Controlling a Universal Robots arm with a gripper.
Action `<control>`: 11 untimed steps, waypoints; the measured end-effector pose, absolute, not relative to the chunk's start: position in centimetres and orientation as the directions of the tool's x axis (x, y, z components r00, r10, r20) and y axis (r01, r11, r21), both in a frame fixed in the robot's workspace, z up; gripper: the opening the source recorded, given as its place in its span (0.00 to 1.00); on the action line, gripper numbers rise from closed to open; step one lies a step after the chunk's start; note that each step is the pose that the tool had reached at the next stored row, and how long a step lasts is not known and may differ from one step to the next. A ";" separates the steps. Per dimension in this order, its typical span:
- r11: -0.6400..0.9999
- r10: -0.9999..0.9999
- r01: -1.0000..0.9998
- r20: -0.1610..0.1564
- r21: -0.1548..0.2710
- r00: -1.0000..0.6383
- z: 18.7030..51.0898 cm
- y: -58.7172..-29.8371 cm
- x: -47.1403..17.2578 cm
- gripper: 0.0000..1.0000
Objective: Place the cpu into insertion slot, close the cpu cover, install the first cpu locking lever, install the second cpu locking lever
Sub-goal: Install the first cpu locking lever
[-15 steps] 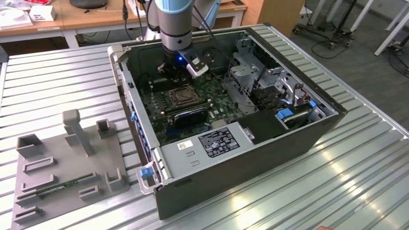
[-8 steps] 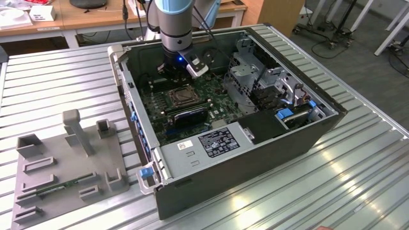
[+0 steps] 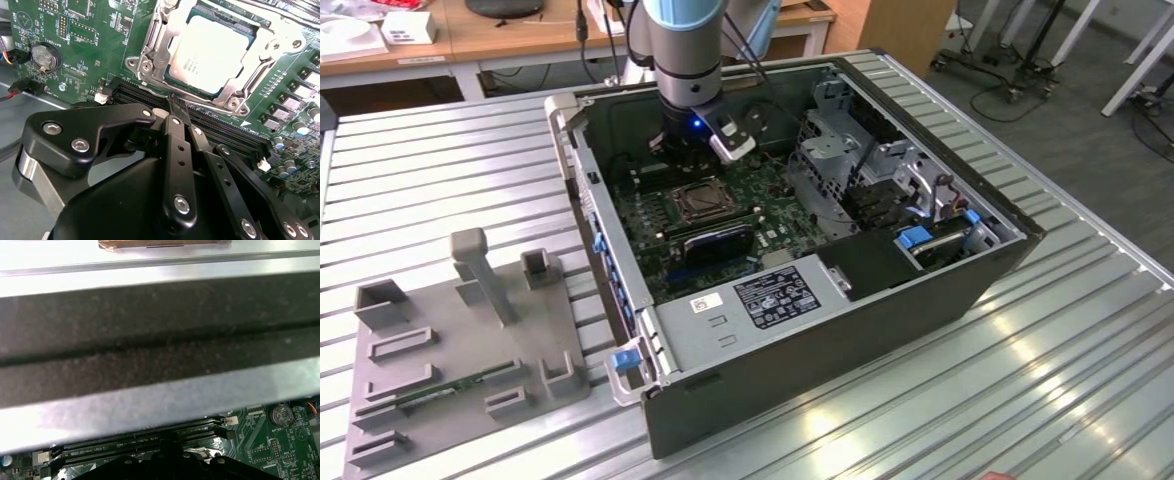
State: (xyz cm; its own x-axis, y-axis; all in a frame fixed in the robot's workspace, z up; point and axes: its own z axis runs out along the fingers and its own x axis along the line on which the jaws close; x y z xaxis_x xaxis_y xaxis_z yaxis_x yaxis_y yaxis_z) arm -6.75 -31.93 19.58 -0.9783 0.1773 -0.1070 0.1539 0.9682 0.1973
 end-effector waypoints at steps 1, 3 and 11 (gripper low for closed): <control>0.968 0.177 0.154 -0.107 0.197 -0.978 19.6 -31.9 -6.8 0.11; 0.968 0.177 0.154 -0.107 0.197 -0.978 19.6 -31.9 -6.8 0.11; 0.968 0.177 0.154 -0.108 0.196 -0.978 19.5 -32.0 -6.8 0.11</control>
State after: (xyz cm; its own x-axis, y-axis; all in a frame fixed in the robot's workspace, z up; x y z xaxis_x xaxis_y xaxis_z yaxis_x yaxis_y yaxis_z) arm -6.75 -31.99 19.47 -0.9783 0.1772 -0.1076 0.1538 0.9684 0.1963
